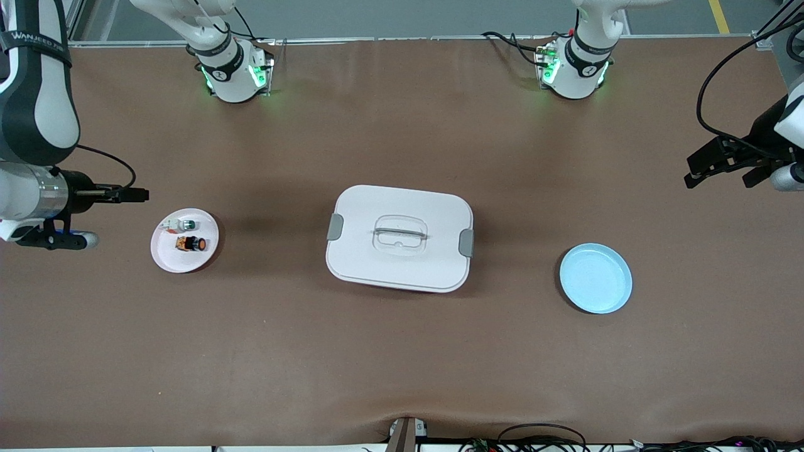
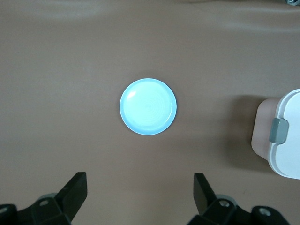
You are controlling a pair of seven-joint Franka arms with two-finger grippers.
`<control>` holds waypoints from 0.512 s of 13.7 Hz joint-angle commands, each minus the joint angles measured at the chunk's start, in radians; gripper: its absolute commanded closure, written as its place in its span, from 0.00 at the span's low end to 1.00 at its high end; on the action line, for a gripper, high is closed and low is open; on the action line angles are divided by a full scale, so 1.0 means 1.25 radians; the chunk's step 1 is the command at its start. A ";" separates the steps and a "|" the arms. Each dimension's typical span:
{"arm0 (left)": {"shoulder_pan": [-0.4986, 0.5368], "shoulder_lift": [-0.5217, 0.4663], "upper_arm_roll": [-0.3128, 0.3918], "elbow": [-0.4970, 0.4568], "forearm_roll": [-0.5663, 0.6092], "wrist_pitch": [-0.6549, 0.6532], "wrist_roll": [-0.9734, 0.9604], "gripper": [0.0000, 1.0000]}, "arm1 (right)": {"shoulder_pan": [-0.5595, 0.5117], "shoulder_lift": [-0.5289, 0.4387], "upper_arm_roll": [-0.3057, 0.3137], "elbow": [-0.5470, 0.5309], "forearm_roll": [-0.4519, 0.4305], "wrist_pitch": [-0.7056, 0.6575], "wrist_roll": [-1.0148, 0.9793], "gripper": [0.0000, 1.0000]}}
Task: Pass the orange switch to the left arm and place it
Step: 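Move the right gripper toward the white plate with the switch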
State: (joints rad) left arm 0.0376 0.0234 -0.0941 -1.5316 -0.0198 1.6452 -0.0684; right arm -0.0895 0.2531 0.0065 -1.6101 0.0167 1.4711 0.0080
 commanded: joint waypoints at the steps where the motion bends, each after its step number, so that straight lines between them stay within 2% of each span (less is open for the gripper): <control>1: -0.001 -0.010 0.002 -0.006 0.006 -0.007 0.003 0.00 | -0.011 0.006 0.010 -0.025 0.004 0.050 0.002 0.00; 3: -0.001 -0.010 0.002 -0.006 0.006 -0.007 0.004 0.00 | -0.013 0.005 0.010 -0.070 0.017 0.115 0.002 0.00; 5: -0.001 -0.010 0.002 -0.006 0.006 -0.007 0.004 0.00 | -0.038 0.005 0.010 -0.107 0.060 0.167 0.000 0.00; 7: -0.001 -0.010 0.002 -0.006 0.006 -0.007 0.007 0.00 | -0.038 0.004 0.010 -0.147 0.060 0.228 -0.004 0.00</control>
State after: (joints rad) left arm 0.0376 0.0234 -0.0940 -1.5320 -0.0198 1.6452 -0.0684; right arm -0.1161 0.2734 0.0064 -1.7394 0.0714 1.6985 0.0088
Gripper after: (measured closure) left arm 0.000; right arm 0.000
